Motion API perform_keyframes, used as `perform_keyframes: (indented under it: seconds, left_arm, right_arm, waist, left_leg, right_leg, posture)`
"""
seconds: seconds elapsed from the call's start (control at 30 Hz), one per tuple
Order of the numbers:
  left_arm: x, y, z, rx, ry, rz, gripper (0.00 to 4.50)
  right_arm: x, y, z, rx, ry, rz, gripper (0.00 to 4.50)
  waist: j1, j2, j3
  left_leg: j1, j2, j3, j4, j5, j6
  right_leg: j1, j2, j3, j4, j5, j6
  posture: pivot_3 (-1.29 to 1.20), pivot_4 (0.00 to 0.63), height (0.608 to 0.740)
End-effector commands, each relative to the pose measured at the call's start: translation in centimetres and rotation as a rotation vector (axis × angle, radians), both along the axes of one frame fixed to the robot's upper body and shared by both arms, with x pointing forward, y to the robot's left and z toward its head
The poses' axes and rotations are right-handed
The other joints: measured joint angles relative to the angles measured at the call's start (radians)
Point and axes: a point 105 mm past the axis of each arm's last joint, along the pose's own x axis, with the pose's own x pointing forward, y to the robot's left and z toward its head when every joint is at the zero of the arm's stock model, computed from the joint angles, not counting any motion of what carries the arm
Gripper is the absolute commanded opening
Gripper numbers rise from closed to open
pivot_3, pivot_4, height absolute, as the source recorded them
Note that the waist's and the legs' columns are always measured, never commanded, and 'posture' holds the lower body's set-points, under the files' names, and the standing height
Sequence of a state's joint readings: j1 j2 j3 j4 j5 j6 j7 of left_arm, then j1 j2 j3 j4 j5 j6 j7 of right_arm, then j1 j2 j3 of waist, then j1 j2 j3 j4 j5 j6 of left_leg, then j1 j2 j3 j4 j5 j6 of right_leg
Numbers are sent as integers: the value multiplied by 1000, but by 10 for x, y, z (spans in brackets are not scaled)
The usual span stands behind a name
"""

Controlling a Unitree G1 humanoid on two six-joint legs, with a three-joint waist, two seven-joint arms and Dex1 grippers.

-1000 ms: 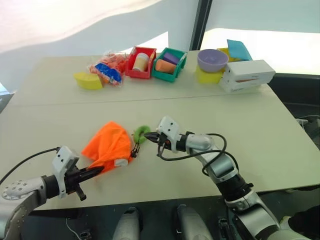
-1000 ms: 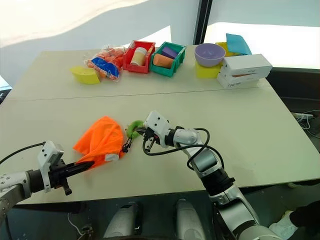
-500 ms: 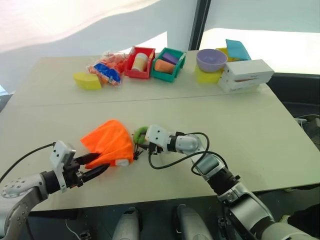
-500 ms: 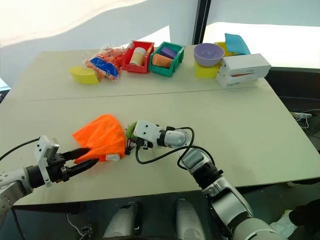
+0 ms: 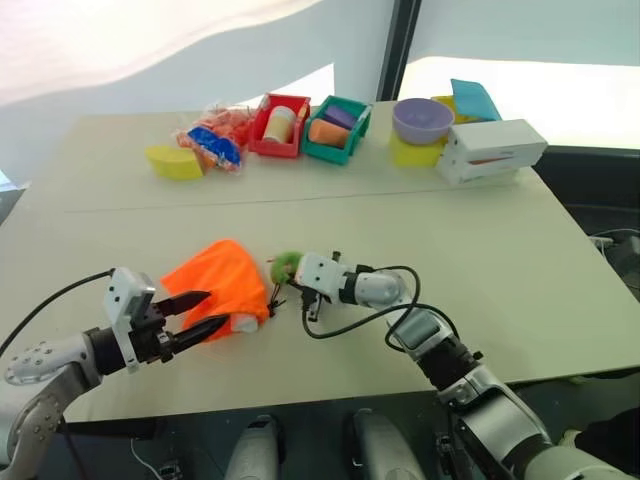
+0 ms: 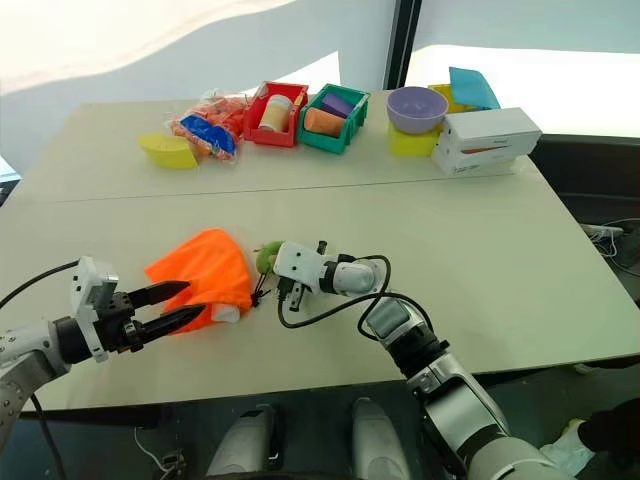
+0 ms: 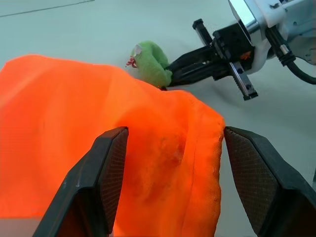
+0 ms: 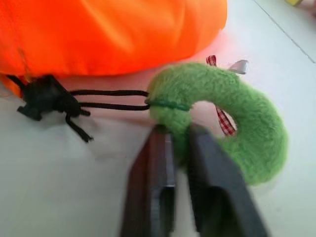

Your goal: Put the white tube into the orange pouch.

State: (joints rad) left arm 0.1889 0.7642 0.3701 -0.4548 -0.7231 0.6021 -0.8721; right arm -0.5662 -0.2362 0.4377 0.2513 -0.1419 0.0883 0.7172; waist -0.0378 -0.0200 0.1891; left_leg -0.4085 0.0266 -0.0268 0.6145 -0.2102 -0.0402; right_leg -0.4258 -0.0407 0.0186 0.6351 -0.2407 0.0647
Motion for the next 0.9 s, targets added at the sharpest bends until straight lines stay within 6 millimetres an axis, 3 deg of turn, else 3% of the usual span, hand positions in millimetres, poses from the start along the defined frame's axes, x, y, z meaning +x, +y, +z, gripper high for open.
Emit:
perform_keyframes:
  seconds: [0.03,0.23,0.47,0.9]
  left_arm:
    - [0,-12,10,51,-66,-63,3275]
    - [9,-24,21,73,-116,-134,3275]
    - [22,-38,22,145,-157,-265,3275]
    - [53,-81,9,206,-175,-578,3275]
  right_arm:
    - [-5,-18,21,73,-25,-31,16]
    - [-28,-57,36,166,66,-88,16]
    - [-40,-80,44,186,110,-150,16]
    - [-38,-82,52,202,93,-178,16]
  waist:
    - [3,0,0]
    - [12,0,0]
    - [21,0,0]
    - [24,0,0]
  left_leg:
    - [0,0,0,0,0,0]
    - [0,0,0,0,0,0]
    - [0,0,0,0,0,0]
    - [-1,0,1,1,0,0]
  right_leg:
    - [0,0,0,0,0,0]
    - [0,0,0,0,0,0]
    - [0,1,0,0,-1,2]
    - [0,2,1,0,-1,2]
  posture:
    - [0,150,740]
    - [0,150,740]
    - [0,150,740]
    - [0,150,740]
